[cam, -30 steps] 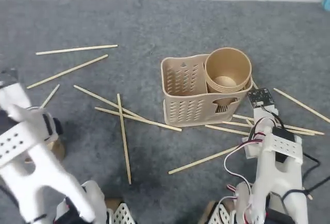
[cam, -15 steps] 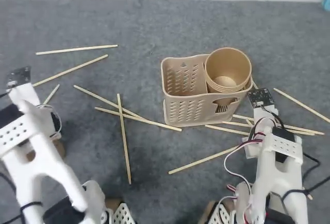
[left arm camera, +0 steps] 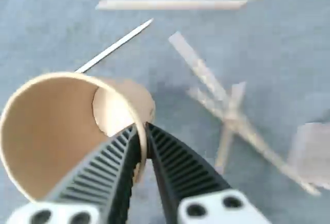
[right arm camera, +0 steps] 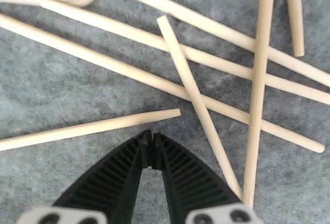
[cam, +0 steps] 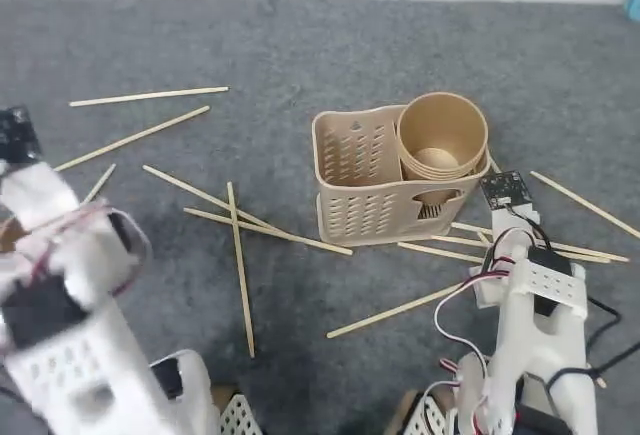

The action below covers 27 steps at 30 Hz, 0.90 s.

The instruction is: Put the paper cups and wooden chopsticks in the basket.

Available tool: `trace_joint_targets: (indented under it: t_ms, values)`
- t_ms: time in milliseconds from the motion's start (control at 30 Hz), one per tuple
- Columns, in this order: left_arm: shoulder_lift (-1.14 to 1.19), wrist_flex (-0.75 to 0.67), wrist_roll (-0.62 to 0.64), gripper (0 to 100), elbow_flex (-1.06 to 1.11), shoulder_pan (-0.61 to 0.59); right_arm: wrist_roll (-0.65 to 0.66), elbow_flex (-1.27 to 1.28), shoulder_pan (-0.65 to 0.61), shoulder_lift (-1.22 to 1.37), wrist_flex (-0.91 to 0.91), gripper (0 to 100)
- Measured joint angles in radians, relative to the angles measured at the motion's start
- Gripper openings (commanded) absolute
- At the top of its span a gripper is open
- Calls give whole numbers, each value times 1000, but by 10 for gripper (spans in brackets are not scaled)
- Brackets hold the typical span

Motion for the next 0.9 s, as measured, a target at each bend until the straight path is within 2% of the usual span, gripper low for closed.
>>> trace_joint_targets:
  t_ms: [200, 433, 567, 700, 800, 900]
  values:
    - [-15, 46, 190, 13, -226, 321, 0, 0, 0, 0, 0, 8]
    - [169, 18, 293, 13, -434, 651, 0, 0, 0, 0, 0, 8]
    - [207, -101, 348, 13, -480, 858, 0, 0, 0, 0, 0, 8]
    - [222, -272, 364, 13, -486, 1013, 0, 0, 0, 0, 0, 8]
    - [253, -390, 359, 13, -479, 1085, 0, 0, 0, 0, 0, 8]
    - [284, -508, 292, 13, -436, 1122, 0, 0, 0, 0, 0, 8]
